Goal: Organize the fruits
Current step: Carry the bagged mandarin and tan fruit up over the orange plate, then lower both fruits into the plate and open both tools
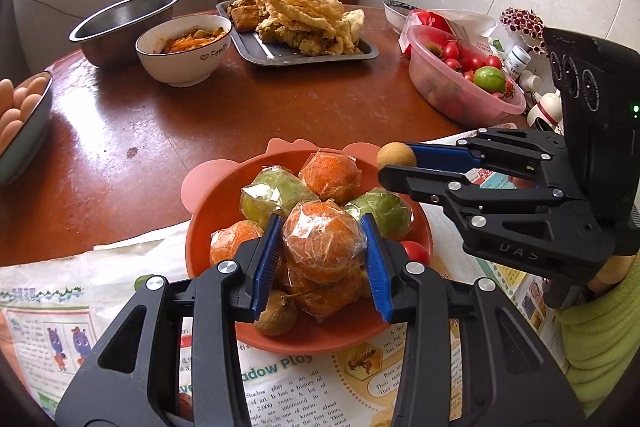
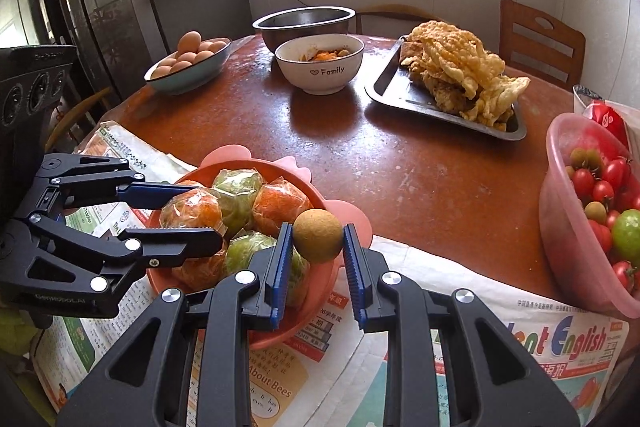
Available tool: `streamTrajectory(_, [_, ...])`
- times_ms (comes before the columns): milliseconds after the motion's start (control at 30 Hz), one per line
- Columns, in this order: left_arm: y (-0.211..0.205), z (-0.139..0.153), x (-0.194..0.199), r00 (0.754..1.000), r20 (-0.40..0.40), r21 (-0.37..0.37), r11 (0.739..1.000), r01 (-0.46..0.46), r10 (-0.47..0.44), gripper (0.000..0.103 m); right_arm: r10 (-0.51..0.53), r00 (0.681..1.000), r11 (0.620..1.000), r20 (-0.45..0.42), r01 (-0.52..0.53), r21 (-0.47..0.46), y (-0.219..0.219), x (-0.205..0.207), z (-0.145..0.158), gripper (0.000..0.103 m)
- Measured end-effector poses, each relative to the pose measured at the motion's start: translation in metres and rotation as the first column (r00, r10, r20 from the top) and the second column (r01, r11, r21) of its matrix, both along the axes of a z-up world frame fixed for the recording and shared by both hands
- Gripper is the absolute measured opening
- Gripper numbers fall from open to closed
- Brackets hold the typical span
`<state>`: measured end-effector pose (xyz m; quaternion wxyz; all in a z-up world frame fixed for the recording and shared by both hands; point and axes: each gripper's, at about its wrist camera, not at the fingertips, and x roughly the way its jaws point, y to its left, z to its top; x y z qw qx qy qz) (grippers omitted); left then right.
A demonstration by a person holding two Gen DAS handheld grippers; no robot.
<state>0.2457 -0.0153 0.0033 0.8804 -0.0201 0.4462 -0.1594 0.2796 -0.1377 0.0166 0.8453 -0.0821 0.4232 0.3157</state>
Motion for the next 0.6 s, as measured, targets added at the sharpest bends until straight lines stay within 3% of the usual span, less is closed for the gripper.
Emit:
streamTrajectory(233, [-0.0004, -0.0005, 0.0012, 1.0, 0.0, 0.002, 1.0, -0.001, 0.001, 0.032, -0.009, 1.0, 1.0, -0.015, 0.01, 0.009, -0.001, 0.0032, -0.0027, 0.025])
streamTrajectory(600, [-0.001, -0.0004, 0.0019, 1.0, 0.002, 0.001, 1.0, -0.003, 0.003, 0.034, -0.031, 1.0, 0.999, 0.002, 0.031, 0.027, -0.0053, -0.0009, 0.0048, 0.046])
